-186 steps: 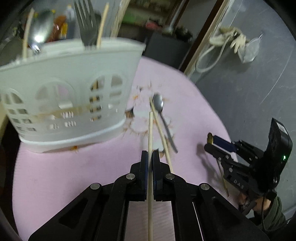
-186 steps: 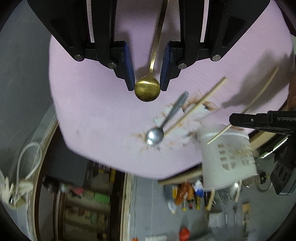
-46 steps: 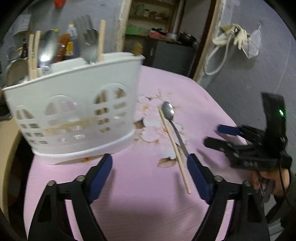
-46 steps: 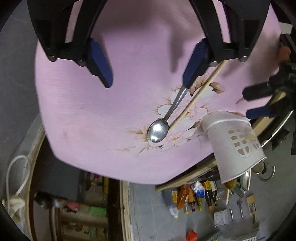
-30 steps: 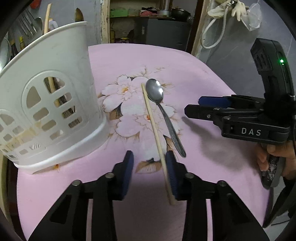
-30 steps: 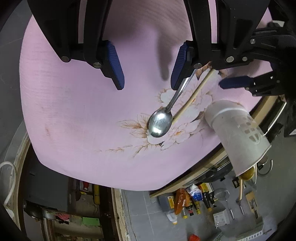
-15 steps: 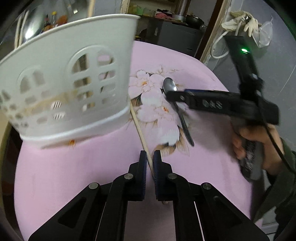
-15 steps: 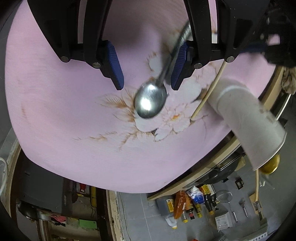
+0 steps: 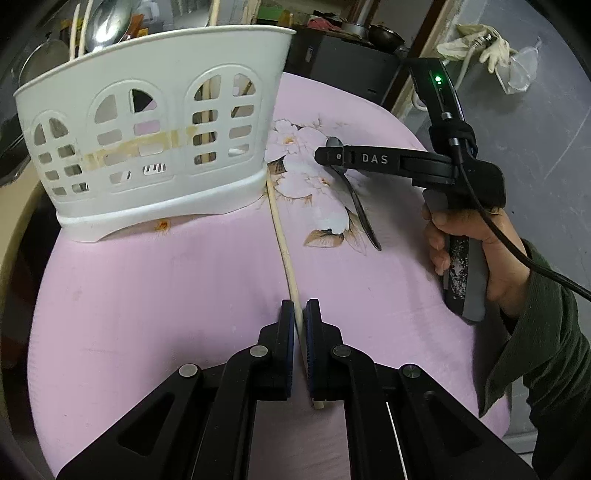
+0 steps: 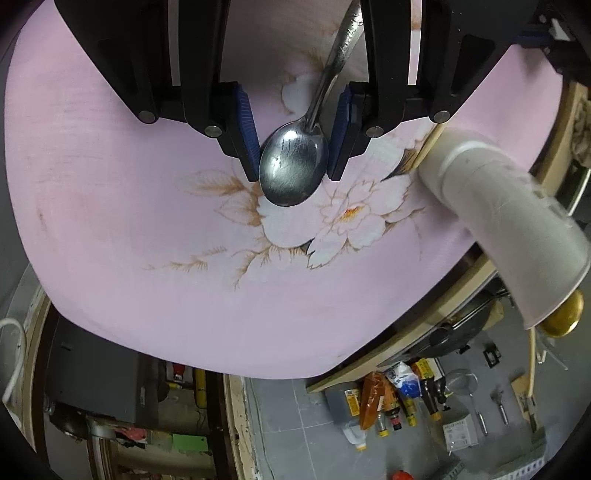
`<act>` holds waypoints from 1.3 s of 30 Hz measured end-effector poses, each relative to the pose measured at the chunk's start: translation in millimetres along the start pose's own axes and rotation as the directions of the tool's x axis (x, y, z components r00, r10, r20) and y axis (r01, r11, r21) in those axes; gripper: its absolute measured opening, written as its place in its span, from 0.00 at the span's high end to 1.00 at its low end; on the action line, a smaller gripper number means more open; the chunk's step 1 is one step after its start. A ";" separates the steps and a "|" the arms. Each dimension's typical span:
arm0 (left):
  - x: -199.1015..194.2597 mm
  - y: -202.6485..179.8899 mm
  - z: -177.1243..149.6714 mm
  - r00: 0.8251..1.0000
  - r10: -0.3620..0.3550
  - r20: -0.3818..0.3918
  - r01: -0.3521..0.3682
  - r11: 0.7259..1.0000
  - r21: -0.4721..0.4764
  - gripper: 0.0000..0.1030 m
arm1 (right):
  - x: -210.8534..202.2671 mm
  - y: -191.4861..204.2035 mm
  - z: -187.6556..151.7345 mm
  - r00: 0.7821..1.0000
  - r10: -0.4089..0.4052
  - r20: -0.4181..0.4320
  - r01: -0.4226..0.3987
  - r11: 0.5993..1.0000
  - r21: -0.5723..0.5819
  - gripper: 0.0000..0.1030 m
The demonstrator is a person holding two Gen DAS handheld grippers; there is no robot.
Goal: Organize utensils
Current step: 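Grasp the silver spoon by its handle with the right tool, then lift the silver spoon and carry it over the white holder with the right tool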
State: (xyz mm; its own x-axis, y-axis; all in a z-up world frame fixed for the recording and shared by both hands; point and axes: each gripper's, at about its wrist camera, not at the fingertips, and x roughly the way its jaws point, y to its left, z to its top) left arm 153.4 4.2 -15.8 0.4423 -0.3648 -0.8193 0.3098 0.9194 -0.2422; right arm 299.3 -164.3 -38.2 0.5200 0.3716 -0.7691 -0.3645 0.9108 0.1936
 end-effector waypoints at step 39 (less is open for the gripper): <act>-10.6 -17.0 24.2 0.967 -0.040 0.251 0.057 0.997 -0.058 0.98 | -65.6 18.3 -26.0 0.972 0.023 0.234 -0.017 0.999 -0.030 0.69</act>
State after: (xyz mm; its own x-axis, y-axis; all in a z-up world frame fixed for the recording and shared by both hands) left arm 163.9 -11.1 9.6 0.6261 -0.4268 -0.6525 0.2854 0.9043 -0.3176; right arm 238.4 -176.6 -0.1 0.6778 0.4246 -0.6002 -0.3960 0.8987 0.1885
